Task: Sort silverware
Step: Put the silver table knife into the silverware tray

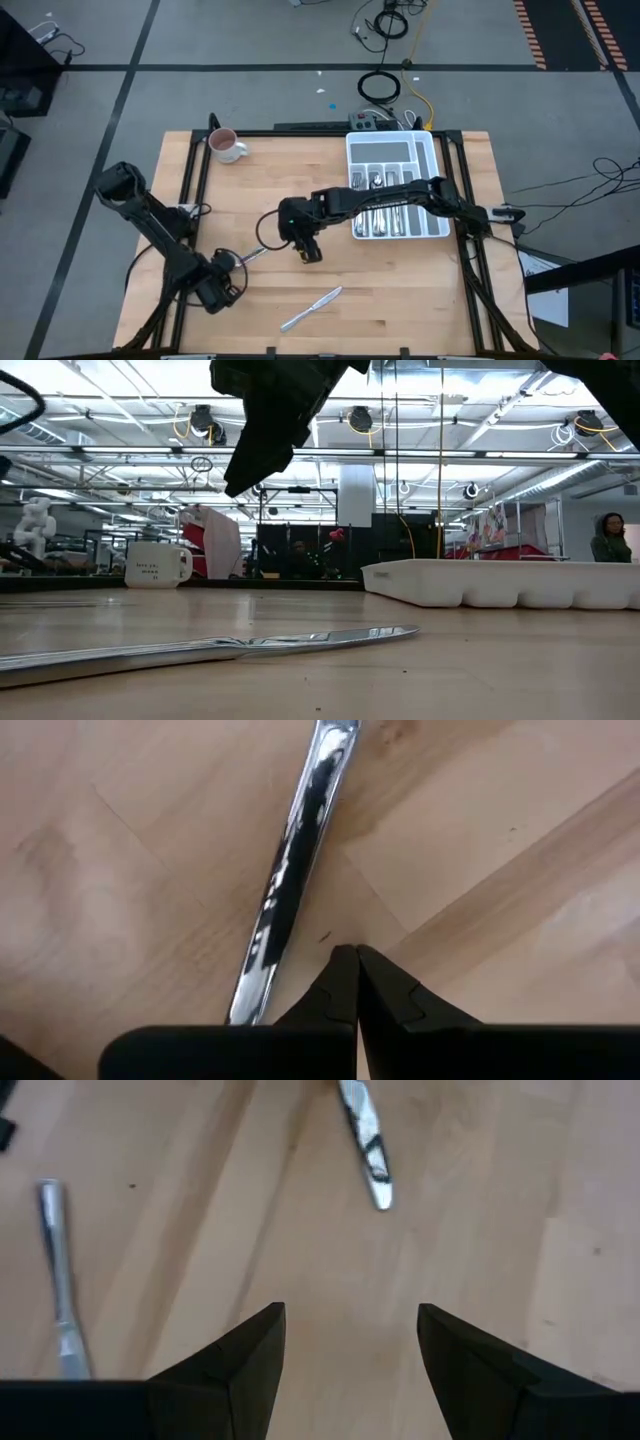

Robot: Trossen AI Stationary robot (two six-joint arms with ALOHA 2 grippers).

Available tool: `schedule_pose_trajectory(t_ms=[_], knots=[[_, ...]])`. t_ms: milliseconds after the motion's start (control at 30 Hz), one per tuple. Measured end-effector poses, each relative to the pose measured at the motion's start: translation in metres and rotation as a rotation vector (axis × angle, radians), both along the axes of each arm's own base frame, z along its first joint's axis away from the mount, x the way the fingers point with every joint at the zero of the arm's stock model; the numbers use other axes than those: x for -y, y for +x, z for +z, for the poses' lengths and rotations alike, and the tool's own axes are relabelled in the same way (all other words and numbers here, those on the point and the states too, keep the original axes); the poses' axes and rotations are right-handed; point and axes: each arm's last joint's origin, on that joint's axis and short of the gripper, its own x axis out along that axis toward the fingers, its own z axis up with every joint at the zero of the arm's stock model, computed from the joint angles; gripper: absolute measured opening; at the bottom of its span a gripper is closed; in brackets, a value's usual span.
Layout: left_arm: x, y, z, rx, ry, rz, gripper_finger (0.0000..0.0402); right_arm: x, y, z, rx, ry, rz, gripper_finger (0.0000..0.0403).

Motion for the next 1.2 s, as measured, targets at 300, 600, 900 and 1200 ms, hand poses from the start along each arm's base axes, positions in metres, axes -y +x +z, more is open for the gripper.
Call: schedule_pose_trajectory(t_ms=[300, 600, 900, 1200], knots=[[-0.018, 0.038, 0.033, 0.079, 0.173, 0.036, 0.0, -0.001, -0.006, -0.003, -0.056, -0.002, 0.063, 0.0219], [-0.019, 0.022, 0.034, -0.153, 0.101, 0.05, 0.0, 0.003, -0.007, -0.003, -0.067, -0.016, 0.078, 0.0219], [-0.02, 0.018, 0.014, -0.121, 0.033, 0.107, 0.0, 0.005, -0.009, -0.005, -0.094, -0.028, 0.095, 0.0219], [-0.032, 0.038, 0.005, -0.062, 0.022, 0.205, 0.0, 0.01, -0.011, -0.006, -0.115, -0.027, 0.083, 0.0219]])
